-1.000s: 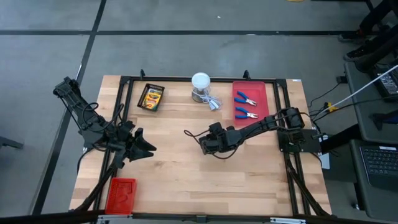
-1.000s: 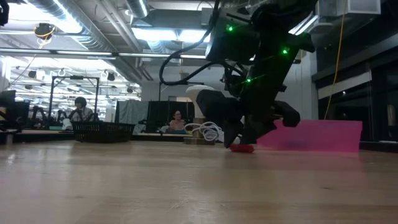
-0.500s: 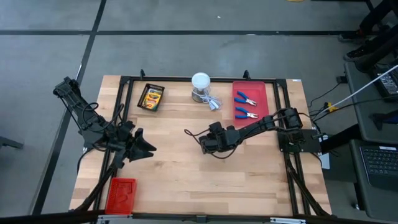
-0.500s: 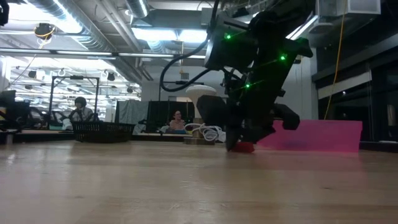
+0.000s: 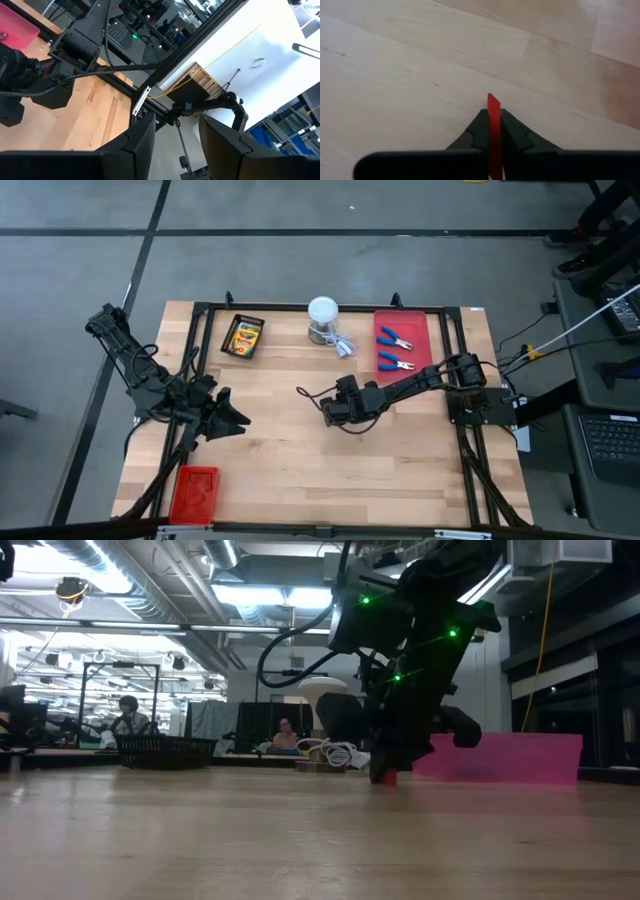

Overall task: Pick & Place School Supplies
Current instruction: Put the red eraser into the red bin

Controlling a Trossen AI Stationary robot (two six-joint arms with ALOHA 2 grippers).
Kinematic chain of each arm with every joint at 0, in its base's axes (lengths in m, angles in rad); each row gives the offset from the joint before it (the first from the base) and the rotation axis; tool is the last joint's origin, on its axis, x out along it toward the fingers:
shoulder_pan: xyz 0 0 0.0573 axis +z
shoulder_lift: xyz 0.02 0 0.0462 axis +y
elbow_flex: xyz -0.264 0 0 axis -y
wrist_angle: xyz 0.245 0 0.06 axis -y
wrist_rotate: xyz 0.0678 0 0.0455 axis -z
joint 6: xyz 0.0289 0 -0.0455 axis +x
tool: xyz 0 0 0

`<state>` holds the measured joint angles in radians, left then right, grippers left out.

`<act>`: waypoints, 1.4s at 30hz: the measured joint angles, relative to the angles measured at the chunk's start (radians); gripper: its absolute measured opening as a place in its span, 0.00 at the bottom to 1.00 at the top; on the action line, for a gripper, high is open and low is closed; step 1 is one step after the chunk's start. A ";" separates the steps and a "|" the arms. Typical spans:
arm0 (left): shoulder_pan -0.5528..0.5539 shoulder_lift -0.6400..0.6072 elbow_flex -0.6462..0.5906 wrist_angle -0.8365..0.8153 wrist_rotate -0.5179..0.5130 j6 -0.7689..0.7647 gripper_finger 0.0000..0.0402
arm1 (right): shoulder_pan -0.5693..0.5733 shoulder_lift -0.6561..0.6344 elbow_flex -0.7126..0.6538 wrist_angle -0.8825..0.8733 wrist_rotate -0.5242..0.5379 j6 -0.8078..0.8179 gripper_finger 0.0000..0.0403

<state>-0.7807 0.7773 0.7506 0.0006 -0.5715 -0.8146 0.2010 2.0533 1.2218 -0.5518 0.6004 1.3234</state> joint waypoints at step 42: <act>0.161 0.290 0.000 0.168 0.309 0.094 0.44 | 0.346 -0.027 0.422 0.674 0.084 -0.629 0.05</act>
<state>-0.6198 1.0676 0.7509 0.1684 -0.2626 -0.7208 0.5468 2.0266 1.6440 0.1220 0.6847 0.6946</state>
